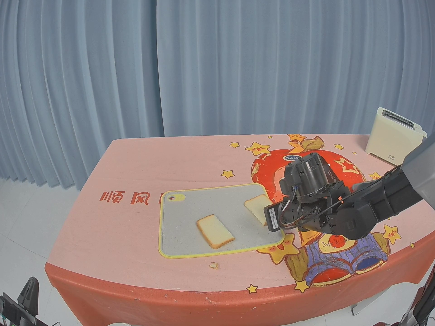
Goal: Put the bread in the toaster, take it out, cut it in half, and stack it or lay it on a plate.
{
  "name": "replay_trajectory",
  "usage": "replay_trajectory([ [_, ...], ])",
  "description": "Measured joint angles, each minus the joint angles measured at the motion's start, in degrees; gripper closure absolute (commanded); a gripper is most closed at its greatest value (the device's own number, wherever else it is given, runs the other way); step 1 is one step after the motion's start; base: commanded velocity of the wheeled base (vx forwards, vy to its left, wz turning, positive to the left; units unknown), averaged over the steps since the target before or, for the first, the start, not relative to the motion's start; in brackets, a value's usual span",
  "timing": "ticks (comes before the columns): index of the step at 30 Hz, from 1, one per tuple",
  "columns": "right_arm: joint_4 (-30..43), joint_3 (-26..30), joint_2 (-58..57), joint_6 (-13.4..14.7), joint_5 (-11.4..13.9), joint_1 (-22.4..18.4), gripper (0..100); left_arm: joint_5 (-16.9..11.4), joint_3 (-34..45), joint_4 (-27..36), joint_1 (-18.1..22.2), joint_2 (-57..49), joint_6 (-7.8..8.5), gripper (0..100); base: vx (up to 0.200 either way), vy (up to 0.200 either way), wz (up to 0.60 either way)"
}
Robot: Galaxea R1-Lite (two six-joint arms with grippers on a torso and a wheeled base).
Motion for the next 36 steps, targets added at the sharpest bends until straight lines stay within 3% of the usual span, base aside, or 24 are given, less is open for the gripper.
replay_trajectory([
  [17,-0.2,0.7,-3.4,0.4,0.1,1.2,100,0.0,0.0,0.0,0.0,0.0,0.0,100,0.0,0.0,0.0],
  [24,-0.3,0.7,-3.8,3.4,-0.2,1.1,100,0.0,0.0,0.0,0.0,0.0,0.0,100,0.0,0.0,0.0],
  [36,-0.3,2.3,-6.3,3.9,-0.1,1.3,100,0.0,0.0,0.0,0.0,0.0,-0.02,100,0.0,0.0,0.0],
])
